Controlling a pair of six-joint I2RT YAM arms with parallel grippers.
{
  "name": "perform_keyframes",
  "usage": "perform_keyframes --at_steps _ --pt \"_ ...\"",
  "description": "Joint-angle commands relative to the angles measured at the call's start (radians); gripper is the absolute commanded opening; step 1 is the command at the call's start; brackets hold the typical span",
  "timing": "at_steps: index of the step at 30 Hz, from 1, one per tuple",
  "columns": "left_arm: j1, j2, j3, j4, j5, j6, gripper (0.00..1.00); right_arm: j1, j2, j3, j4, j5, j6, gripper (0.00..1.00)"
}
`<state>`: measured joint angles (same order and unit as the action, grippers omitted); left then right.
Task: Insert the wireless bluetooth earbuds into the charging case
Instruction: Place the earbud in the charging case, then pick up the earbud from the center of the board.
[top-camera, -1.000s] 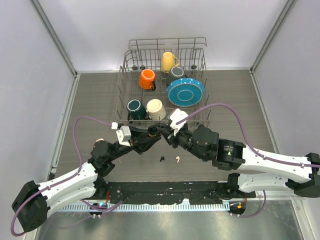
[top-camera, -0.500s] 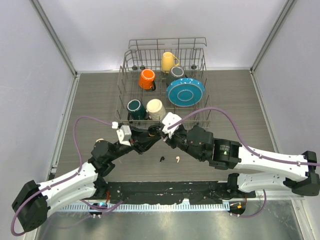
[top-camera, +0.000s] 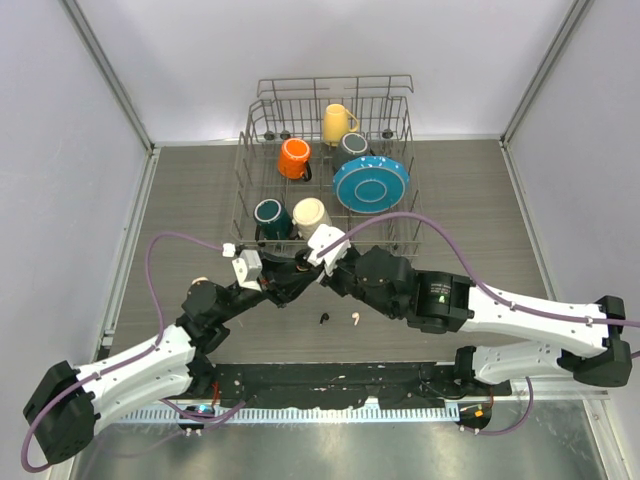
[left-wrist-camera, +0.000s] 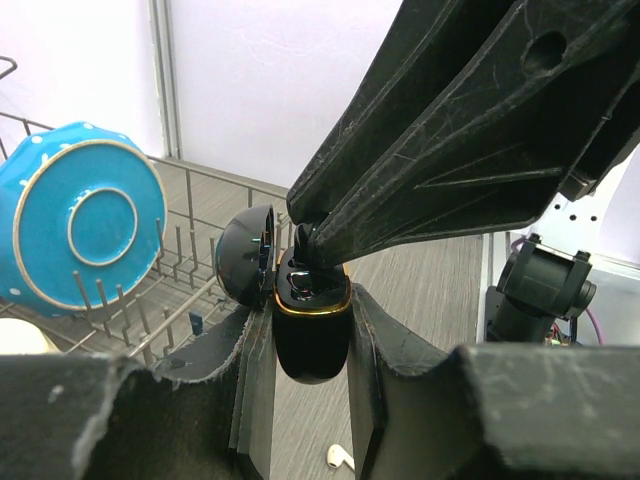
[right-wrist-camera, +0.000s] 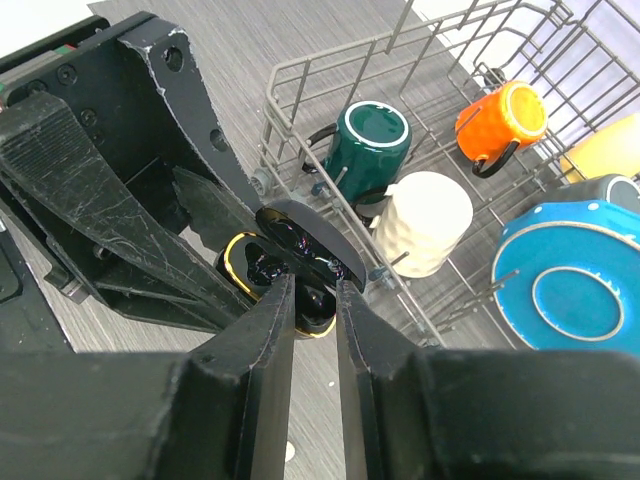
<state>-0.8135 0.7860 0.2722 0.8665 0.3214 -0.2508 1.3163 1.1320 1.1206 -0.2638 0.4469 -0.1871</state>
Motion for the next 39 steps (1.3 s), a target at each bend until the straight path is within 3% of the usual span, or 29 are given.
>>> perform_keyframes --at_steps 1,8,14,23,28,32,39 --pt "-0.003 0.001 0.028 0.088 -0.016 0.024 0.00 0.008 0.026 0.080 -0.083 -0.036 0.084 0.11" --pt "-0.003 0.001 0.024 0.091 -0.016 0.025 0.00 0.008 0.017 0.097 -0.077 -0.039 0.166 0.53" --pt "-0.004 -0.001 0.018 0.088 -0.018 0.027 0.00 0.006 -0.037 0.085 0.024 0.045 0.253 0.69" --pt "-0.004 -0.008 0.004 0.085 -0.021 0.030 0.00 -0.009 -0.149 0.096 0.149 0.214 0.316 0.81" --pt "-0.004 -0.034 -0.005 0.085 -0.031 0.039 0.00 -0.023 -0.138 0.159 -0.021 0.324 0.437 0.82" --pt "-0.004 -0.088 -0.007 0.031 -0.056 0.064 0.00 -0.045 -0.143 0.170 -0.230 0.381 0.717 0.79" --pt "-0.003 -0.235 -0.004 -0.144 -0.097 0.119 0.00 -0.048 -0.167 -0.017 -0.442 0.264 1.150 0.68"
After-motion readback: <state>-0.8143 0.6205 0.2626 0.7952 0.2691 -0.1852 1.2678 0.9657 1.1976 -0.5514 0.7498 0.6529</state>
